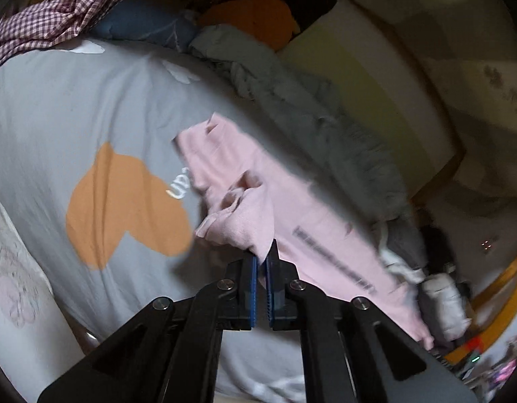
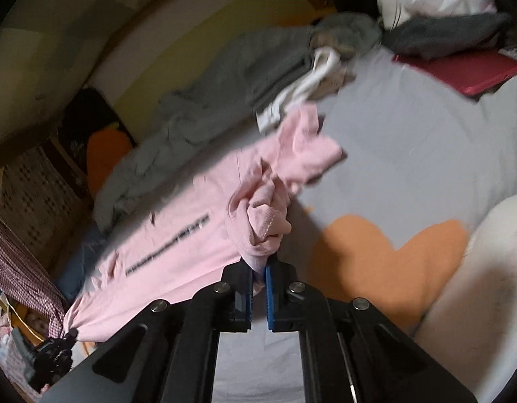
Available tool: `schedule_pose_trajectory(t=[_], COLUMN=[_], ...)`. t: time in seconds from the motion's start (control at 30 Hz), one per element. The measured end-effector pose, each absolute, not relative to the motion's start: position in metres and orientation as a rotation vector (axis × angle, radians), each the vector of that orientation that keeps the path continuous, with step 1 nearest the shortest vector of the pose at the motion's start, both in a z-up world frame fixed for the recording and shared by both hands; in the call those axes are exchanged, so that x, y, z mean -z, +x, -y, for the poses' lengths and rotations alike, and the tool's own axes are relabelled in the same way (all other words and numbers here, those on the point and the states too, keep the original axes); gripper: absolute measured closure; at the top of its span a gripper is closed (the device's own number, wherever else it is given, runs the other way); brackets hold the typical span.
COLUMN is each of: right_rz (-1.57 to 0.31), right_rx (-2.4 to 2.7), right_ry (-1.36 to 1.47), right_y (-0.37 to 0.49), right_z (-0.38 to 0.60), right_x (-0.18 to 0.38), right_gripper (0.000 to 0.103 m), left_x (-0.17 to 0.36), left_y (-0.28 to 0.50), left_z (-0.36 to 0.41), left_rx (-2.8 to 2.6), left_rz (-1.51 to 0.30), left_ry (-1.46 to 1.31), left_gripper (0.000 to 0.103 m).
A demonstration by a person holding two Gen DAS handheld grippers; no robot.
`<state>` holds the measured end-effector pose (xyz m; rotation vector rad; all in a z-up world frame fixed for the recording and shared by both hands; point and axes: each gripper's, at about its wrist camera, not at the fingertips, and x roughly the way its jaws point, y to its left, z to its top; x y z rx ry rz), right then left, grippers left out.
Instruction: Fold small clothes
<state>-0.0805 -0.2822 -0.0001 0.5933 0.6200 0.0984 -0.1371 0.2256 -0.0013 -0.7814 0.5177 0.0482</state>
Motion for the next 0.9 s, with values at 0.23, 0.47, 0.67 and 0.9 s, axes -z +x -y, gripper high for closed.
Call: schedule_pose_trajectory(t=[0.23,0.47,0.67,0.9], right_rz=[-0.649,-0.616,-0.638,-0.736], right_rx=[-0.123,-0.097,-0.037,0.006], right_ry=[0.653,0.558,0.516,0.437], right_y=[-0.073,0.006,0.076,0.154], right_z=[0.293,0.266,0.250,0.237], right_x=[-0.016,-0.049,-0.044,-0.025], right_gripper=[0.098,0.098,0.098,0.098], left_x=[-0.016,-0.023,-0.036,-0.025], left_y=[-0.120,-0.038,0.048,0.113], left_z=[-0.227,-0.239,-0.237,-0.241], left_rx=[-0.061,-0.133,-0.168,-0.198], left_rz=[-0.563,-0.606,-0.656,-0.717], left_ry=[-0.803,-0.794,-0.720,-0.693], left_gripper=[0.099,0.099,0.099,0.099])
